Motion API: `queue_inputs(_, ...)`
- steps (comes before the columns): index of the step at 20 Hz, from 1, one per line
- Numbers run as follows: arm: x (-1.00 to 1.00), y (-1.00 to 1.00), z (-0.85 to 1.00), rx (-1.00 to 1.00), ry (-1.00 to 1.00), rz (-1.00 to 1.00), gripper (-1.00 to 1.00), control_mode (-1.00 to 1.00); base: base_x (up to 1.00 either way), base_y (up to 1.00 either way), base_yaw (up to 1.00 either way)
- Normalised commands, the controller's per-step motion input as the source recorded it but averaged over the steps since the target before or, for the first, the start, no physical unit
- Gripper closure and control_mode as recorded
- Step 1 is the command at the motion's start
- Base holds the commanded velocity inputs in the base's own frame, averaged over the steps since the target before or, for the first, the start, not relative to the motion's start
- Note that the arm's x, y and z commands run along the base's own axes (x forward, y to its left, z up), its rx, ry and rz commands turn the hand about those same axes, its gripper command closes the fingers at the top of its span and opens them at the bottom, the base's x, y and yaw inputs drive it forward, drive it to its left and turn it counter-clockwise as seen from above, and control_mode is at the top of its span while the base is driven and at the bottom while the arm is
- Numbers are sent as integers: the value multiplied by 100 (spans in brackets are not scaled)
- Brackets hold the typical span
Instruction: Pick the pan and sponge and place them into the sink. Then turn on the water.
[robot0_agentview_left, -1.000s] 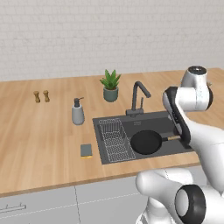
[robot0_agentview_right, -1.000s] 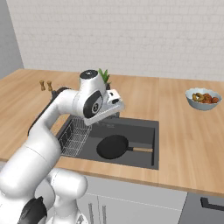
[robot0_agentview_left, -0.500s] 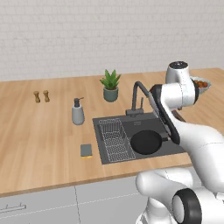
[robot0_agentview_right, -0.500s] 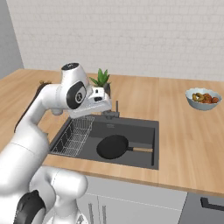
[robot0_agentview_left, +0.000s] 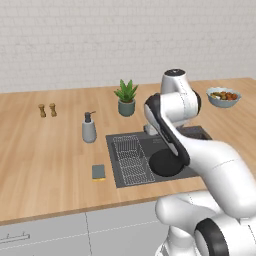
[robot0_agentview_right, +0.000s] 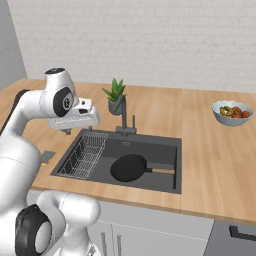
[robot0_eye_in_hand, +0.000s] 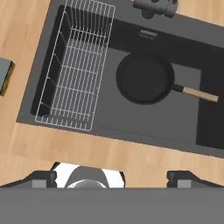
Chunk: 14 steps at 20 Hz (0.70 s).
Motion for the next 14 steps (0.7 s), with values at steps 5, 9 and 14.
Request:
queue_inputs(5,0,100,0,9,10,-1,-100,-100,0,0,0)
queue_inputs(9,0,94,-5,11,14,0,-100,-100,0,0,0)
queue_inputs(14,16,34,-22,3,19,0,-100,-100,0,0,0)
